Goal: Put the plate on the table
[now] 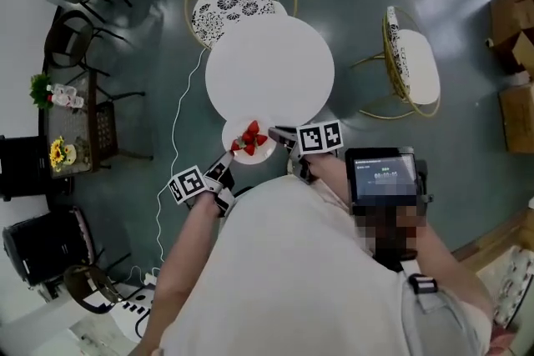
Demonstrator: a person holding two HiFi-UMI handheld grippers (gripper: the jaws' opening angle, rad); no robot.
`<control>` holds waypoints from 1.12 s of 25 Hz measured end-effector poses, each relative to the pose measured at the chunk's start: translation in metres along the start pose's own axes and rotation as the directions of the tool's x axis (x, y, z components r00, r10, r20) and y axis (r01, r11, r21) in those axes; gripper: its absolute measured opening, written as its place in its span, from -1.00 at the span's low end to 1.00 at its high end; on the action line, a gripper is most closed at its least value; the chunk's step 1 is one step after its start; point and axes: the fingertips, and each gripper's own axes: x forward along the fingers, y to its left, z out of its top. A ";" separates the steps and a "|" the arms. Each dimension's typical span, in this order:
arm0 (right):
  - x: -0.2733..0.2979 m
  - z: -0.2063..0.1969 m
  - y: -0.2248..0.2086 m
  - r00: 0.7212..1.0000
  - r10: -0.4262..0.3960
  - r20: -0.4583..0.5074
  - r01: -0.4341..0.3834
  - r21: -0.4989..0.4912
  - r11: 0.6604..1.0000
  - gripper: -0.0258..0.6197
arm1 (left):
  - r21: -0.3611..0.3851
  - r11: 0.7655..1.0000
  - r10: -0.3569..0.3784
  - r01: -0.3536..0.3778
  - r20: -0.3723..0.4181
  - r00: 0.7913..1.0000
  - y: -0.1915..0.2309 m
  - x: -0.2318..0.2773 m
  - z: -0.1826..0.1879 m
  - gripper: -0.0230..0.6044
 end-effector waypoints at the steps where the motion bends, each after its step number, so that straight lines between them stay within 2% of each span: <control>1: 0.001 0.001 0.000 1.000 0.005 0.011 -0.005 0.008 1.000 -0.79 | 0.014 1.000 0.013 -0.013 -0.010 1.000 -0.001 0.000 0.003 -0.89; 7: -0.003 0.009 -0.009 0.998 0.012 0.060 -0.015 0.040 0.999 -0.79 | 0.066 0.997 0.052 -0.048 -0.056 0.997 -0.008 0.011 0.012 -0.89; 13: -0.020 0.019 -0.021 0.993 -0.043 0.112 0.034 0.081 0.996 -0.78 | 0.088 0.996 0.029 -0.017 -0.140 0.990 -0.019 0.038 0.018 -0.89; 16: -0.026 0.017 -0.026 0.989 -0.086 0.118 0.073 0.107 0.992 -0.78 | 0.069 0.998 0.025 -0.012 -0.197 0.980 -0.016 0.036 0.008 -0.89; 19: -0.031 0.016 -0.049 0.985 -0.124 0.120 0.113 0.093 0.989 -0.78 | 0.028 1.000 0.016 -0.010 -0.251 0.968 -0.003 0.045 -0.010 -0.89; 22: -0.023 0.029 -0.073 0.981 -0.147 0.126 0.135 0.098 0.986 -0.78 | 0.013 1.000 -0.016 0.019 -0.244 0.970 0.005 0.074 0.014 -0.89; 25: -0.006 0.049 -0.079 0.979 -0.162 0.124 0.152 0.091 0.984 -0.78 | 0.017 1.000 -0.008 0.012 -0.234 0.972 0.015 0.079 0.029 -0.89; 28: 0.013 0.068 -0.082 0.979 -0.165 0.122 0.158 0.071 0.985 -0.78 | -0.001 0.998 -0.055 0.056 -0.205 0.977 0.026 0.098 0.051 -0.89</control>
